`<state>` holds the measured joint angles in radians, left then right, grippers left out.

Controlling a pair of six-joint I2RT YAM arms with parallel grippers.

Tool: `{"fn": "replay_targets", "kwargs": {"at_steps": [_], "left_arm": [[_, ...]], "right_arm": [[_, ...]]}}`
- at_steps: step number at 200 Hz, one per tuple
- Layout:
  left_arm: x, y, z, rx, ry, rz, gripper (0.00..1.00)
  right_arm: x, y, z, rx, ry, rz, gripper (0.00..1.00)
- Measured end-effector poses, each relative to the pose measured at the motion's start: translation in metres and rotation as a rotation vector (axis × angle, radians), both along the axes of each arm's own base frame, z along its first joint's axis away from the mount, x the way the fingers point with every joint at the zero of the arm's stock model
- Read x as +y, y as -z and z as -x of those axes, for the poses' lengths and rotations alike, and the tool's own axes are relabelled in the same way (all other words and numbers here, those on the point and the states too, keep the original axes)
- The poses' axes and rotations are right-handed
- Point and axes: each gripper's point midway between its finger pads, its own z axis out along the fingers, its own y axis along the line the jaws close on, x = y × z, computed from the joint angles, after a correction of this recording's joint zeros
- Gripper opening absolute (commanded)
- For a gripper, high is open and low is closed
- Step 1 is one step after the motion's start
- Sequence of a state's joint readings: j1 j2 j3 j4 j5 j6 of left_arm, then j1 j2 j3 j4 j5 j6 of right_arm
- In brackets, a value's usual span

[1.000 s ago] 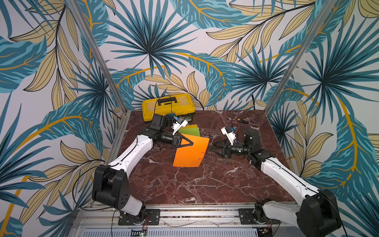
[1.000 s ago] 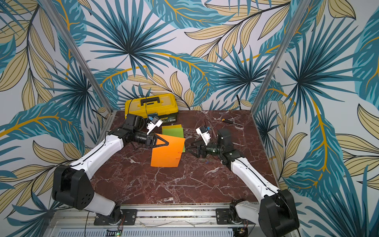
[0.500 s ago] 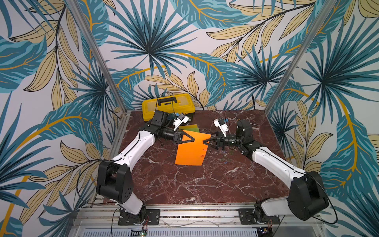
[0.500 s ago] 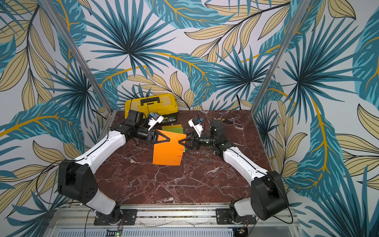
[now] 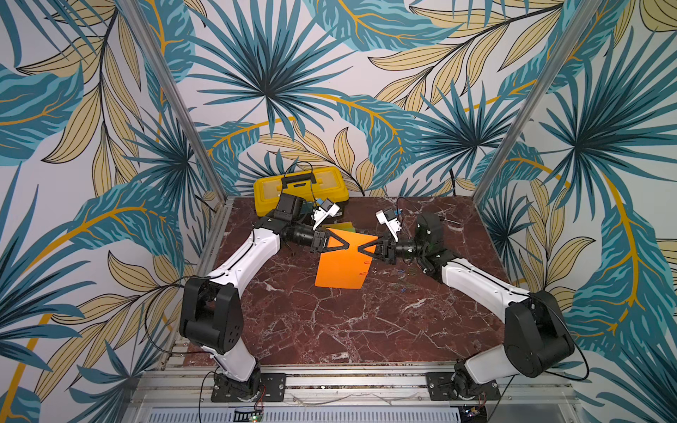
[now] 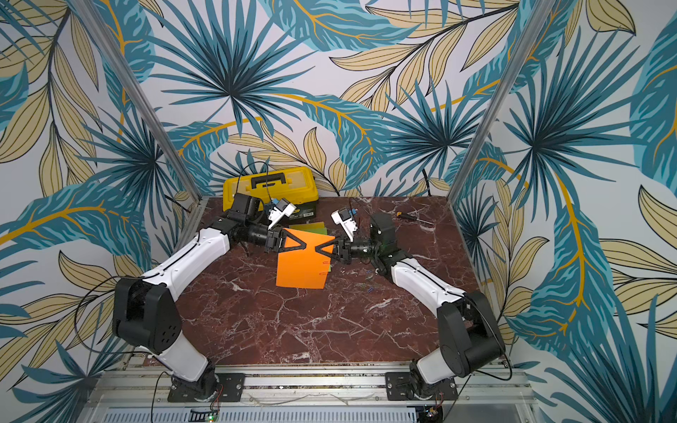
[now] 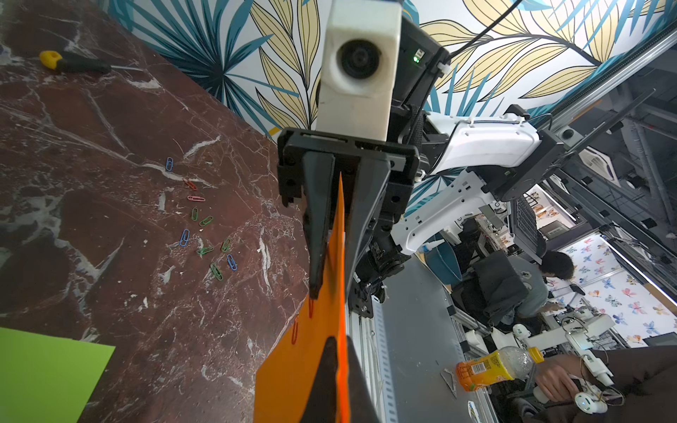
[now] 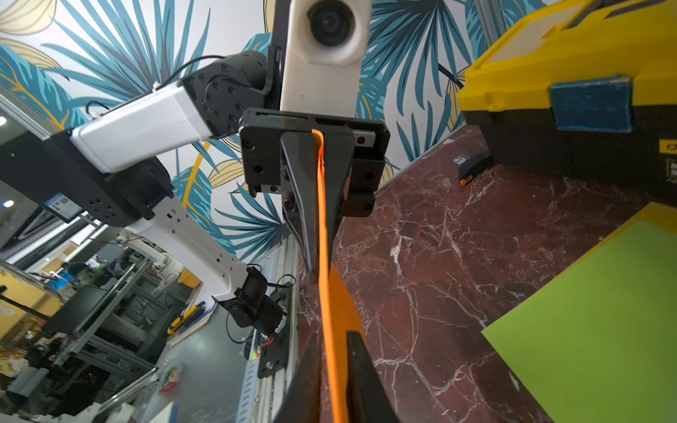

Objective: Unclip the paperclips from the documents
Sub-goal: Adjust the document.

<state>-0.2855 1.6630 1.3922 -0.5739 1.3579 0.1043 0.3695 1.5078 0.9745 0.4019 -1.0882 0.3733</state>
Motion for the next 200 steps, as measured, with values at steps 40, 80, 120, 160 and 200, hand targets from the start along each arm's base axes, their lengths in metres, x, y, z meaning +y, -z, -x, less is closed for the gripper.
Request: {"fn": "replay_targets", "kwargs": {"at_steps": [40, 80, 120, 160, 200], "left_arm": [[0.0, 0.001, -0.001, -0.002, -0.005, -0.007, 0.07], [0.0, 0.002, -0.002, -0.003, -0.01, -0.011, 0.27], [0.003, 0.011, -0.001, 0.028, -0.019, -0.019, 0.31], [0.006, 0.015, -0.001, 0.04, -0.024, -0.022, 0.31], [0.006, 0.014, -0.001, 0.044, -0.021, -0.018, 0.23]], "right_arm": [[0.0, -0.001, 0.0, 0.015, 0.001, -0.004, 0.0], [0.0, -0.008, -0.003, 0.001, 0.011, -0.009, 0.0], [-0.004, -0.007, -0.01, 0.005, 0.04, -0.004, 0.0], [-0.009, -0.012, -0.016, 0.006, 0.062, -0.001, 0.0], [-0.009, -0.015, -0.018, 0.001, 0.067, -0.002, 0.0]]}}
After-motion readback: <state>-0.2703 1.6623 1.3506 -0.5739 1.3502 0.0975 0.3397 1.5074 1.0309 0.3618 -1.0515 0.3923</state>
